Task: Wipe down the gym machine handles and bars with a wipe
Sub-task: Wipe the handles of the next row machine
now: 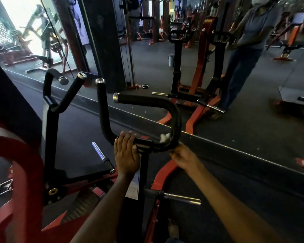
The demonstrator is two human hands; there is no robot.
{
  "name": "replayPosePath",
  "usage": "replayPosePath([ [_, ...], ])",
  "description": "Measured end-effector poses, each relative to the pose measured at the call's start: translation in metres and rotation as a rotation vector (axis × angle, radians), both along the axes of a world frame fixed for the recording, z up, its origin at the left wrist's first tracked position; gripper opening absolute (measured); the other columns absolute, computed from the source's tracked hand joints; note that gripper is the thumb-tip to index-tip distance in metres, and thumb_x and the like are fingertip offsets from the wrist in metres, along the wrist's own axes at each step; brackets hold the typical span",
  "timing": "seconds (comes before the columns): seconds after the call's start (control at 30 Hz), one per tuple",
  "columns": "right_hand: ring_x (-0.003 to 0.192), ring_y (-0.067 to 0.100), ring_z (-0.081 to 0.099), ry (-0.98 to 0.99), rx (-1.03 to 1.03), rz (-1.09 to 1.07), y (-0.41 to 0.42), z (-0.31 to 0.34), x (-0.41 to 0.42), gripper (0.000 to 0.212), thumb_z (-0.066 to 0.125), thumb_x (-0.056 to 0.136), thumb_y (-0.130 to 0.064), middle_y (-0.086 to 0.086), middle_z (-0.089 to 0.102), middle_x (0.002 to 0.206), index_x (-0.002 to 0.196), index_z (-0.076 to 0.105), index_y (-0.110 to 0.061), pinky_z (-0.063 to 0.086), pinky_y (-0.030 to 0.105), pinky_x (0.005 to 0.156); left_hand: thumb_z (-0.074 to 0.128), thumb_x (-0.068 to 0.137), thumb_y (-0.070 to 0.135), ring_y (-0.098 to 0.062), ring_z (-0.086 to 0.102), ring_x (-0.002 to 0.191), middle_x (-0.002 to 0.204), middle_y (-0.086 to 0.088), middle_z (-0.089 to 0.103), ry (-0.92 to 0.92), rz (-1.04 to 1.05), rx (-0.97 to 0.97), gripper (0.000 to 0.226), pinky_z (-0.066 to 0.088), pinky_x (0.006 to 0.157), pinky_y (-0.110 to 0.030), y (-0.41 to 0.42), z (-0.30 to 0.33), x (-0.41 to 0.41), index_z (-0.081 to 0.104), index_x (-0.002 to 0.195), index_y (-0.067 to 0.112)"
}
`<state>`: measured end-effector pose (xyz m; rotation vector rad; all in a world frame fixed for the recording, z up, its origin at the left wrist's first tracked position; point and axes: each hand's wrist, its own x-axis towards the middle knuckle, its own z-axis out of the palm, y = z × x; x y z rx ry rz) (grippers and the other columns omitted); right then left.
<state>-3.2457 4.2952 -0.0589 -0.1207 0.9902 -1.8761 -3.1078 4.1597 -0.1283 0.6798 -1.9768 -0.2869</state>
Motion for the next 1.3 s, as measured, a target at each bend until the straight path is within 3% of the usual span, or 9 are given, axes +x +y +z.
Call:
replayPosePath([
  [0.23, 0.075, 0.012, 0.069, 0.119, 0.067, 0.302, 0.004, -0.017, -0.012, 0.033, 0.037, 0.090, 0.015, 0.006, 0.068, 0.090, 0.099, 0.061, -0.005, 0.057, 0.023, 0.070, 0.028, 0.098, 0.026, -0.026, 0.035, 0.139, 0.134, -0.010, 0.056, -0.006, -0.010, 0.003, 0.044, 0.016, 0.119, -0.039, 0.001, 0.001, 0.002, 0.059, 0.123, 0.009],
  [0.37, 0.060, 0.009, 0.055, 0.332, 0.175, 0.223, 0.003, 0.021, -0.061, 0.027, 0.042, 0.092, 0.004, 0.001, 0.061, 0.065, 0.079, 0.062, -0.008, 0.046, 0.017, 0.054, 0.027, 0.099, 0.028, -0.026, 0.035, 0.139, 0.135, -0.010, 0.056, -0.017, -0.010, 0.002, 0.045, 0.018, 0.118, -0.041, 0.000, 0.000, 0.001, 0.059, 0.124, 0.009],
  [0.47, 0.072, 0.020, 0.054, 0.539, 0.141, 0.077, -0.014, 0.061, -0.087, 0.017, 0.047, 0.093, -0.003, 0.012, 0.057, 0.079, 0.095, 0.064, -0.003, 0.052, 0.028, 0.073, 0.029, 0.097, 0.025, -0.025, 0.034, 0.140, 0.136, -0.010, 0.055, -0.016, -0.013, 0.011, 0.043, 0.017, 0.119, -0.041, -0.002, -0.001, 0.002, 0.058, 0.126, 0.010],
  [0.63, 0.096, 0.013, 0.056, 1.511, 0.241, -0.209, -0.048, 0.093, -0.052, 0.028, 0.049, 0.092, 0.002, 0.006, 0.059, 0.109, 0.115, 0.064, -0.006, 0.047, 0.014, 0.083, 0.031, 0.097, 0.024, -0.025, 0.034, 0.139, 0.136, -0.010, 0.056, -0.015, -0.007, 0.023, 0.042, 0.016, 0.119, -0.040, 0.001, 0.000, 0.002, 0.059, 0.125, 0.010],
  [0.73, 0.102, 0.023, 0.056, 1.970, 0.272, -0.310, -0.025, 0.071, -0.041, 0.033, 0.046, 0.091, 0.000, 0.014, 0.059, 0.110, 0.122, 0.059, -0.002, 0.046, 0.027, 0.094, 0.030, 0.097, 0.024, -0.025, 0.033, 0.140, 0.136, -0.010, 0.055, -0.025, -0.004, 0.023, 0.043, 0.014, 0.120, -0.038, -0.001, -0.001, 0.002, 0.059, 0.125, 0.010],
  [0.83, 0.114, 0.025, 0.054, 1.967, 0.360, -0.172, 0.029, 0.037, -0.020, 0.037, 0.037, 0.097, -0.024, 0.016, 0.058, 0.120, 0.122, 0.057, -0.005, 0.043, 0.037, 0.102, 0.028, 0.098, 0.026, -0.025, 0.033, 0.140, 0.137, -0.009, 0.055, -0.040, 0.008, 0.007, 0.045, 0.012, 0.120, -0.036, -0.002, -0.004, 0.001, 0.060, 0.126, 0.009],
  [0.97, 0.108, 0.013, 0.048, 2.038, 0.248, 0.006, 0.044, 0.036, 0.015, 0.050, 0.026, 0.101, -0.039, 0.017, 0.060, 0.118, 0.114, 0.062, -0.008, 0.029, 0.014, 0.101, 0.028, 0.098, 0.025, -0.025, 0.034, 0.139, 0.136, -0.010, 0.056, -0.031, 0.012, -0.019, 0.043, 0.014, 0.119, -0.036, -0.001, -0.003, 0.002, 0.058, 0.126, 0.011],
  [1.17, 0.127, 0.032, 0.045, 2.168, 0.382, -0.182, -0.003, 0.063, -0.028, 0.035, 0.049, 0.089, 0.004, 0.022, 0.050, 0.134, 0.123, 0.057, 0.001, 0.028, 0.034, 0.105, 0.031, 0.097, 0.022, -0.025, 0.031, 0.141, 0.139, -0.010, 0.052, -0.039, 0.000, -0.006, 0.040, 0.015, 0.119, -0.040, 0.001, -0.001, 0.004, 0.049, 0.132, 0.016],
  [1.3, 0.112, 0.029, 0.060, 2.342, 0.348, -0.130, 0.024, 0.018, -0.009, 0.032, 0.043, 0.087, -0.006, 0.016, 0.064, 0.116, 0.109, 0.066, -0.002, 0.041, 0.036, 0.102, 0.025, 0.101, 0.031, -0.024, 0.024, 0.145, 0.149, -0.008, 0.042, -0.049, -0.011, 0.020, 0.045, 0.009, 0.122, -0.037, 0.003, -0.008, 0.007, 0.043, 0.139, 0.015],
])
